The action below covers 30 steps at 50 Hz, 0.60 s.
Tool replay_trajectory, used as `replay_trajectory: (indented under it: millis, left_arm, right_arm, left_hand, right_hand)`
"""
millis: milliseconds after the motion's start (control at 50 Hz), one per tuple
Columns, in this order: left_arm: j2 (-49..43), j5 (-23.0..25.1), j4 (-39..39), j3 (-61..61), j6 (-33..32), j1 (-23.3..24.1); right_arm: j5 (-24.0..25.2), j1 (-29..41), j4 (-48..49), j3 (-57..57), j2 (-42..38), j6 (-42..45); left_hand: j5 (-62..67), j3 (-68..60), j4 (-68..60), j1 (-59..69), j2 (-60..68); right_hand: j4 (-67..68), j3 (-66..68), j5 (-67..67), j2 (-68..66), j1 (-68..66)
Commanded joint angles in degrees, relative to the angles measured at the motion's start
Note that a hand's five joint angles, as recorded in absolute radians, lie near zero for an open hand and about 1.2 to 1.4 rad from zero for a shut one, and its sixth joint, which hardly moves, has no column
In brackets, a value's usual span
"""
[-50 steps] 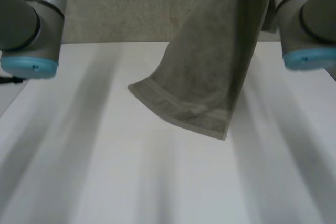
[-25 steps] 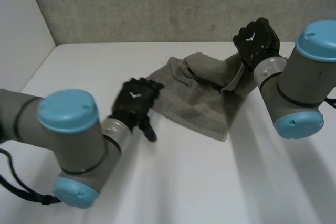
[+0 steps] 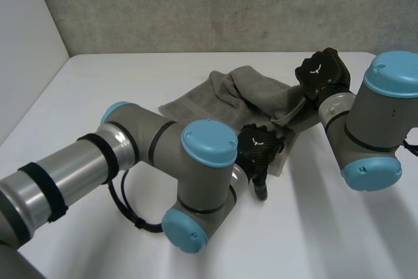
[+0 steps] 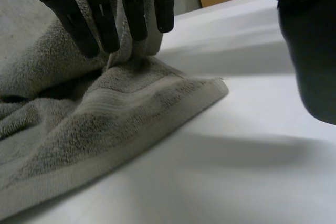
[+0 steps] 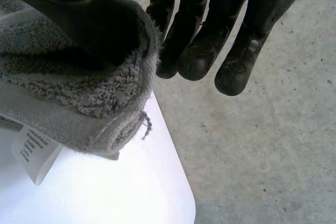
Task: Fold the towel.
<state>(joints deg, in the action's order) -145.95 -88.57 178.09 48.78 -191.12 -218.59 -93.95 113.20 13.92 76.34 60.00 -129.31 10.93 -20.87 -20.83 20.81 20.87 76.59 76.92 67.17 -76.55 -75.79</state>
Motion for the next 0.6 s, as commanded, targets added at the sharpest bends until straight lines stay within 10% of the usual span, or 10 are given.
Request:
replay_trajectory:
  millis: [20, 600]
  left_arm:
    - [-4.51, 0.41, -0.11, -7.36, -0.04, -0.17]
    - [-13.22, 1.91, -9.78, -23.20, 0.05, -0.26]
  right_arm:
    - [0.08, -0.53, 0.40, 0.65, -0.58, 0.03]
    - [0.08, -0.35, 1.02, 1.10, -2.43, 0.20]
  left_hand:
    - [5.59, -5.64, -5.69, 5.71, 5.65]
    - [21.75, -21.80, -21.85, 21.87, 21.81]
  right_hand:
    - [3.14, 2.81, 2.55, -3.18, -3.94]
    - [2.80, 2.47, 2.21, -2.84, -3.60]
